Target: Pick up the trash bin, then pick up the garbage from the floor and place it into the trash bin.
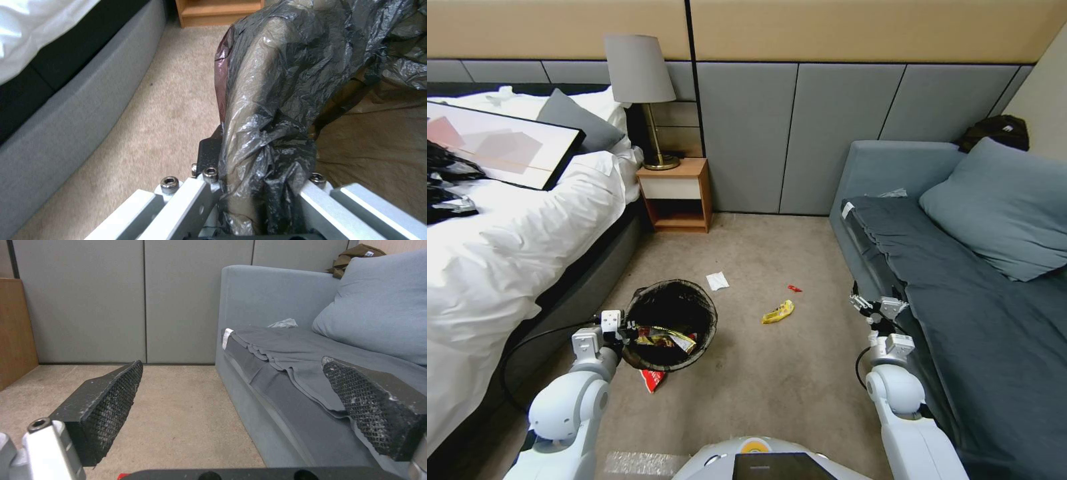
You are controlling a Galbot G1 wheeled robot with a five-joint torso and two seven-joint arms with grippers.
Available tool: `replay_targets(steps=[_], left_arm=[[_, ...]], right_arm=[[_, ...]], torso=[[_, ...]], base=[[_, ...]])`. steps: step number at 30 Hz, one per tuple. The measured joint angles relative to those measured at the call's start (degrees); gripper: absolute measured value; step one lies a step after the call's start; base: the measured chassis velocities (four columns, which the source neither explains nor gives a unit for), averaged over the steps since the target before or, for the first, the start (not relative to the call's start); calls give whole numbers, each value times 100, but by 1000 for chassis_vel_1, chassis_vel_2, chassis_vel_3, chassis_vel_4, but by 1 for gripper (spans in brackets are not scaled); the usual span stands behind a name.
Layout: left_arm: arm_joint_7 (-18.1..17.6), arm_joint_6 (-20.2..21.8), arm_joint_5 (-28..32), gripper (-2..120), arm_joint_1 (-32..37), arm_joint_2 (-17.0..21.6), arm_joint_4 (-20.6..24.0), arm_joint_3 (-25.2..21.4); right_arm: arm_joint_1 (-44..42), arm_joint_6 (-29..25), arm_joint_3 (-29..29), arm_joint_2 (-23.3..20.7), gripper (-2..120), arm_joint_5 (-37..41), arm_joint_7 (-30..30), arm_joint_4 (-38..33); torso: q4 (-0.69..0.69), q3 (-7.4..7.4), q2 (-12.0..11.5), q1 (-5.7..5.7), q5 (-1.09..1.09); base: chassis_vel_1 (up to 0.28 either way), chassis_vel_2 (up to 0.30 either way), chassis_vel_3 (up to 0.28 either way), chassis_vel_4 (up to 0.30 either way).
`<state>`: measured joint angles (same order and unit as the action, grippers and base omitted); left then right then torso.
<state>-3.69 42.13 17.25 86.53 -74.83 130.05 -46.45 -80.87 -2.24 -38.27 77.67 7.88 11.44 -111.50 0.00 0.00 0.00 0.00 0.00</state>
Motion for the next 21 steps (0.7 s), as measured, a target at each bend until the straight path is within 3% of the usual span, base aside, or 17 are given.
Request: replay_targets(steps=[21], left_arm=[[21, 0, 3, 0, -24, -14, -46, -21]], right_arm=[[16, 0, 9, -7, 100, 47, -50, 101]], torso=[[0, 0, 0, 0, -1]], base=[[-62, 64, 64, -60]])
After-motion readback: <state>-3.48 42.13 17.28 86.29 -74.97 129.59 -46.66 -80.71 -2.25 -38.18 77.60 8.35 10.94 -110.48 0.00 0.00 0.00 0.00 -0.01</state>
